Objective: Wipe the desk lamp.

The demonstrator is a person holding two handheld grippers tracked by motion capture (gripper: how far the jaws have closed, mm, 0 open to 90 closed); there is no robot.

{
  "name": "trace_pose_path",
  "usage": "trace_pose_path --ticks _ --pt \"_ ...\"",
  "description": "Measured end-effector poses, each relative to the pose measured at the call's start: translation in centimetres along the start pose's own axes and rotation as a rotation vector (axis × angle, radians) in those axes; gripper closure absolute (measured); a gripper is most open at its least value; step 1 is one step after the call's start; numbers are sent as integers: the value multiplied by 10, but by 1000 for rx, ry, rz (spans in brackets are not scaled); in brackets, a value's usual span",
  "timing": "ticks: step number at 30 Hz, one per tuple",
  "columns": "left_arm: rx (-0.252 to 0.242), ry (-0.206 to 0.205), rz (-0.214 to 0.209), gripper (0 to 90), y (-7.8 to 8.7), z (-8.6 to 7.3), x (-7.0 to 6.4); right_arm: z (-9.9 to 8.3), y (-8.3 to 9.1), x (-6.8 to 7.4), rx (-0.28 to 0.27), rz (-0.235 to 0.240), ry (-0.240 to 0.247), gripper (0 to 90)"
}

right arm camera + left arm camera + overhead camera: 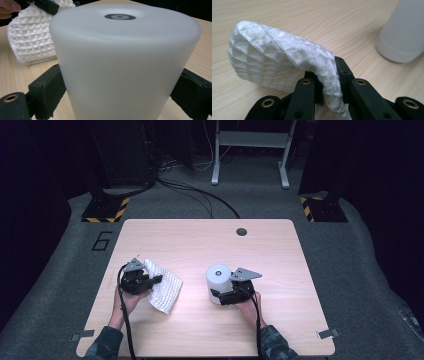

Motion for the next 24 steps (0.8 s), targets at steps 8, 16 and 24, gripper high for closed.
trace_pose_path --ticks 8,16,24 --pt "64 16 46 735 -6 -16 10 -6 5 4 23 -12 39 79" --pt "106 27 93 349 -3 -21 15 -5 4 4 31 -28 47 77" --pt "85 29 131 146 10 -19 14 -1 10 5 65 -55 49 0"
Point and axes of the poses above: each handheld gripper's, and its own axes: y roughly backward along the jaws, z roughly out of its top, x roughly to its left, the point moved 7 cm from there along -y, roughly forward along the jaws, and after that the axes turned 5 degrees about -x, right-handed, at the moved point
